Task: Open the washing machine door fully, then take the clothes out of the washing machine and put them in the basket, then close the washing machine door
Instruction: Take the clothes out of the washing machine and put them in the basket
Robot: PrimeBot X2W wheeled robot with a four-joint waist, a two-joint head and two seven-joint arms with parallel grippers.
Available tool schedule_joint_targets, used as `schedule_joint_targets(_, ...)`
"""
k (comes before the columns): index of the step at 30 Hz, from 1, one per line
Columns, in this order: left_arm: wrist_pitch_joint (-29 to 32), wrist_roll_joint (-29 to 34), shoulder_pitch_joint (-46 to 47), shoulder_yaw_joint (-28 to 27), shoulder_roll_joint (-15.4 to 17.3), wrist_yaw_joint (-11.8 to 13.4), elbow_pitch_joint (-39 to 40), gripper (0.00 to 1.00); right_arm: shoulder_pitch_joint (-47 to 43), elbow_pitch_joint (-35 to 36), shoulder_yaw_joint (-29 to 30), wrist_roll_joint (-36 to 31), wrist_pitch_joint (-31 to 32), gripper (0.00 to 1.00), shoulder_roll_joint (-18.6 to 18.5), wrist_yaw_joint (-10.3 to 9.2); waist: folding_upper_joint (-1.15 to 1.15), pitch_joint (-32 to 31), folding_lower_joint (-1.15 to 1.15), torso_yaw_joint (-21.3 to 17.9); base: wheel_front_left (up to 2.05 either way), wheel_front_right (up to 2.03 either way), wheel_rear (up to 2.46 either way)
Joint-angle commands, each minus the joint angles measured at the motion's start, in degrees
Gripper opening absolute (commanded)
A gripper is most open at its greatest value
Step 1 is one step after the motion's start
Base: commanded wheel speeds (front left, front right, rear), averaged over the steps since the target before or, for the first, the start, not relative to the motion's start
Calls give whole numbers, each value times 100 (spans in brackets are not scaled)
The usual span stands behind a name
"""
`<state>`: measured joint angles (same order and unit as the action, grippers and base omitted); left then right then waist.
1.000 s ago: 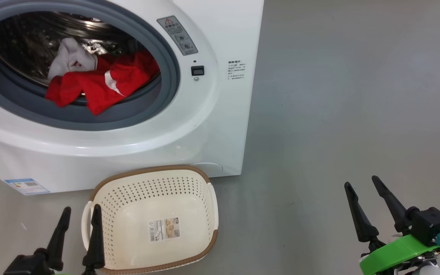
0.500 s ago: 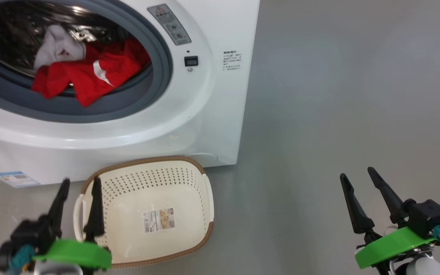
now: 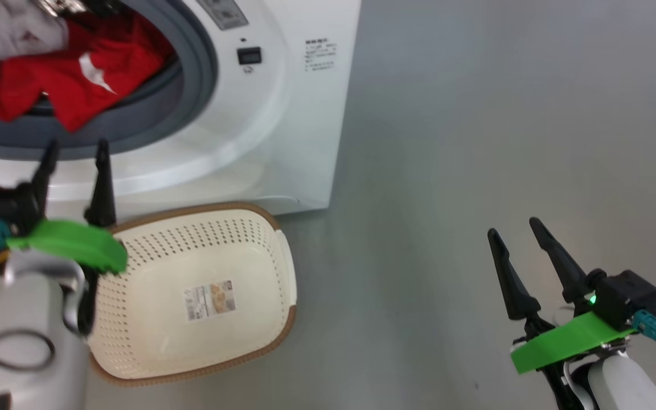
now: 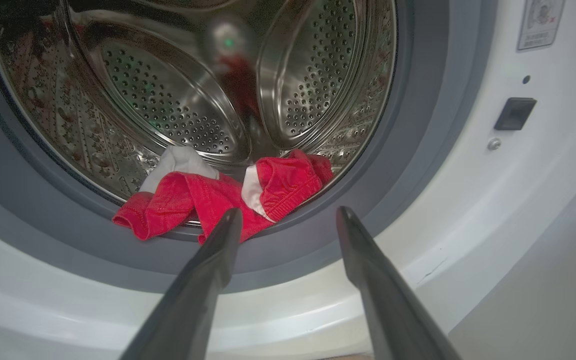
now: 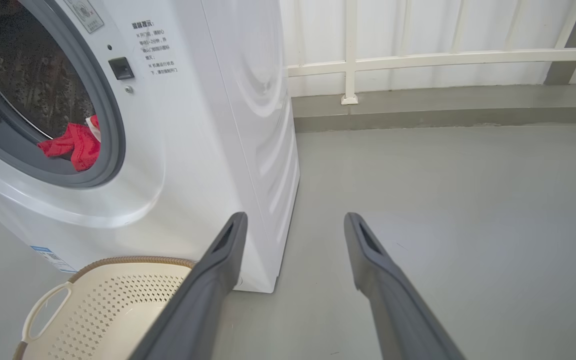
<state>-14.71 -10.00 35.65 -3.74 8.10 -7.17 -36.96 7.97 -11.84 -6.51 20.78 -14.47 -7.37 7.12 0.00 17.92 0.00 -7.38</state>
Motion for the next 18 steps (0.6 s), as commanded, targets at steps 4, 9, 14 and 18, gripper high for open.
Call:
schedule_joint_targets(4, 42, -92, 897, -19, 445, -32, -567, 100, 277, 183, -193, 65, -52, 100, -22, 36, 0, 503, 0, -315, 0, 0, 0)
schedule_joint_targets(9, 161, -271, 1690, 92, 627, -32, -1229, 100, 453, 222, -251, 94, -52, 100, 25, 36, 0, 823, 0, -458, 0, 0, 0)
schedule_joint_targets(14, 278, -331, 2331, 253, 823, -32, -1799, 100, 581, 268, -291, 104, -52, 100, 63, 36, 0, 1094, 0, -550, 0, 0, 0)
schedule_joint_targets(18, 337, -414, 2791, 373, 942, -32, -2174, 100, 693, 300, -331, 118, -52, 100, 91, 36, 0, 1277, 0, -610, 0, 0, 0)
